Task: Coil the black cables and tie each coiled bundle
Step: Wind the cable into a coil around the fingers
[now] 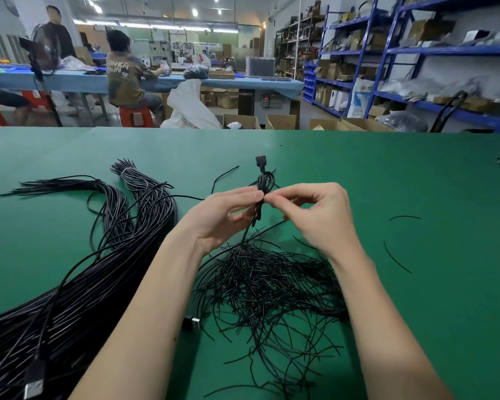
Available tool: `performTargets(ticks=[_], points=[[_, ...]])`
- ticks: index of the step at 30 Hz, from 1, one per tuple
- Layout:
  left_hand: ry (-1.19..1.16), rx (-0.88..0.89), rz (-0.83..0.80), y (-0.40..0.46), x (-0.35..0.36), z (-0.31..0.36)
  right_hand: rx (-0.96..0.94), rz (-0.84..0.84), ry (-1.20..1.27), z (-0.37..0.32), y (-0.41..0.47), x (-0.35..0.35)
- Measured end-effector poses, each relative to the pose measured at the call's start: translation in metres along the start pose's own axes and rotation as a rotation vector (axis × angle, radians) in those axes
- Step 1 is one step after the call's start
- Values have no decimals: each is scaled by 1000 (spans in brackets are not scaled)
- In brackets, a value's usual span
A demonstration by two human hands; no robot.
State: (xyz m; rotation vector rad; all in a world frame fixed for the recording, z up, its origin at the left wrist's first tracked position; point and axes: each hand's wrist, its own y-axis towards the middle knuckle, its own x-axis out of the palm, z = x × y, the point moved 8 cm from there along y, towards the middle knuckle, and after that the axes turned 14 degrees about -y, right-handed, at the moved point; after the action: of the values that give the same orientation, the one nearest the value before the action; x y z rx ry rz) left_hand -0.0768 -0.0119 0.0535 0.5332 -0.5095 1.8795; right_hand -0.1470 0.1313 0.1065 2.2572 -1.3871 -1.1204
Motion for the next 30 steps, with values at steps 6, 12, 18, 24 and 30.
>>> performTargets(ticks=[6,12,18,24,30], points=[[299,306,118,1,1,13,958,-160,1068,52,-37,76],[-46,121,170,5,-8,5,115,123,48,20,-6,23],[-95,-33,180,1,-7,-6,-236,267,-296,3,-14,7],[-91,-49,122,1,-1,-7,-291,365,-198,1,-19,4],[-30,187,90,5,2,6,648,125,745,47,-22,61]])
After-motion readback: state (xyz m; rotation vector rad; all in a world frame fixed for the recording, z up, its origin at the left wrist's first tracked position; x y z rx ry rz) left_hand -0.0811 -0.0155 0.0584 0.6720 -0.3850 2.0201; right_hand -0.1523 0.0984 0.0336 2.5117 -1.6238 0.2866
